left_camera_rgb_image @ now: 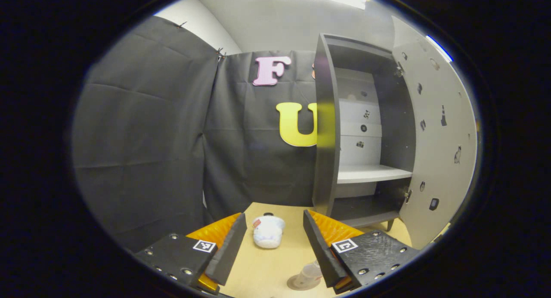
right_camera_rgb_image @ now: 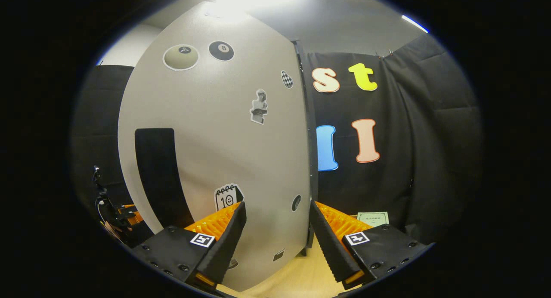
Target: Open the cabinet door with the right hand, grasp the bottle in the cabinet with the left hand and place it on the coaster, then close the cabinet door with the right hand.
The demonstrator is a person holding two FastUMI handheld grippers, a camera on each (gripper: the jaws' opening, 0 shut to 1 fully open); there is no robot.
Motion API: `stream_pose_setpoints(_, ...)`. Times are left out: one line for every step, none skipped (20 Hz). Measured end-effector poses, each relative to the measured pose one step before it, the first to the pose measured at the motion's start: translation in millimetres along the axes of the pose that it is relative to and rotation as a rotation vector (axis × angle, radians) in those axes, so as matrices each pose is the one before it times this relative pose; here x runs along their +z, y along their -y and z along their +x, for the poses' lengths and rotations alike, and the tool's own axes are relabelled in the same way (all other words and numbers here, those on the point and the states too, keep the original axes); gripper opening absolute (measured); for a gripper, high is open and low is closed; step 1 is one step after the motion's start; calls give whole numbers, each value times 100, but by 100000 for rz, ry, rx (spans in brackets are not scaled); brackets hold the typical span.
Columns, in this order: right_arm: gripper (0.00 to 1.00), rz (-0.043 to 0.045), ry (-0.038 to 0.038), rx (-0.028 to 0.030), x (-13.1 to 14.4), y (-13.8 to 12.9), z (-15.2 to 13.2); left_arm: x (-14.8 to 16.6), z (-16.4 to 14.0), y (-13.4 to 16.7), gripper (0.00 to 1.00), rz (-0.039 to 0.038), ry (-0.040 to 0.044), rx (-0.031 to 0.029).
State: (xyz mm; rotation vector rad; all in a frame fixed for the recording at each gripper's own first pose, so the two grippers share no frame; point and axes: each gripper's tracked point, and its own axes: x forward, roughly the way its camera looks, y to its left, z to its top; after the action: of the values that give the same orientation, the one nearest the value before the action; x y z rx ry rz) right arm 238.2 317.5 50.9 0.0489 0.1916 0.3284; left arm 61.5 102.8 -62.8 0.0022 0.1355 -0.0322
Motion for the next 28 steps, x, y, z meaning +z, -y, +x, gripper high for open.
stream_pose_setpoints(94,697,374,1473,-99,-562,352,-4,-1,-241,80,-249,84,433)
stream_pose_setpoints(94,752,585,1281,45,-528,421,-127,-119,-173,80,-667,-133,321)
stream_pose_setpoints(94,846,518,1147,49,-448,535,11,-134,-187,80,-777,-174,407)
stream_pose_setpoints(94,740,286,1043,21,-396,480,-151,-103,-245,80,-590,-86,662)
stream_pose_setpoints(94,665,374,895,-89,-347,427,44,-156,-361,80,-248,98,704)
stream_pose_setpoints(94,655,242,915,71,-324,507,-33,-90,-359,80,71,-41,871)
stream_pose_setpoints(94,657,677,688,23,-259,443,-52,-204,-488,80,292,-26,1193)
stream_pose_setpoints(94,655,1134,407,201,-266,494,-55,-146,-454,80,108,27,1138)
stream_pose_setpoints(94,38,954,-632,163,126,434,31,-304,-334,80,-198,-170,1079)
stream_pose_setpoints(94,705,316,554,23,-158,493,-46,-123,-292,80,-368,-69,942)
stream_pose_setpoints(94,918,-192,993,-400,-396,395,-65,-46,-230,80,-338,-116,697)
stream_pose_setpoints(94,821,-163,1108,-118,-397,439,-135,-17,-263,80,42,-207,871)
stream_pose_setpoints(94,652,255,865,63,-349,530,-74,-29,-340,80,334,-119,1059)
stream_pose_setpoints(94,232,-143,846,-113,-198,488,-104,-145,-296,80,232,-148,958)
stream_pose_setpoints(94,69,226,719,-36,-155,798,23,-138,-157,80,-61,34,639)
stream_pose_setpoints(94,-186,-90,765,-19,-262,740,-3,-234,-126,80,-180,26,539)
stream_pose_setpoints(94,-328,-57,834,-182,-328,810,-53,-59,-155,80,11,-63,635)
stream_pose_setpoints(94,38,475,860,30,-258,871,-45,-183,-146,80,398,23,839)
stream_pose_setpoints(94,290,568,643,-2,-258,734,65,-121,-417,80,606,-47,1128)
stream_pose_setpoints(94,602,790,88,166,-28,732,22,9,3,80,575,34,1271)
stream_pose_setpoints(94,586,751,-353,44,48,684,121,-54,-223,80,331,142,1195)
stream_pose_setpoints(94,570,953,-907,170,145,680,55,-172,-262,80,163,228,1155)
stream_pose_setpoints(94,648,819,-827,95,100,594,131,-164,-269,80,97,117,1226)
stream_pose_setpoints(94,838,518,-1097,161,163,763,100,-290,-340,80,-24,-21,1328)
stream_pose_setpoints(94,962,274,-895,-8,181,724,146,-176,-290,80,-126,-139,1390)
stream_pose_setpoints(94,831,-404,169,-193,-124,443,29,-195,-491,80,-246,-62,1467)
stream_pose_setpoints(94,865,1148,174,162,-165,422,-53,-22,-729,80,-296,178,1156)
stream_pose_setpoints(94,213,652,-205,141,-79,261,-403,-666,-1066,80,-271,79,1038)
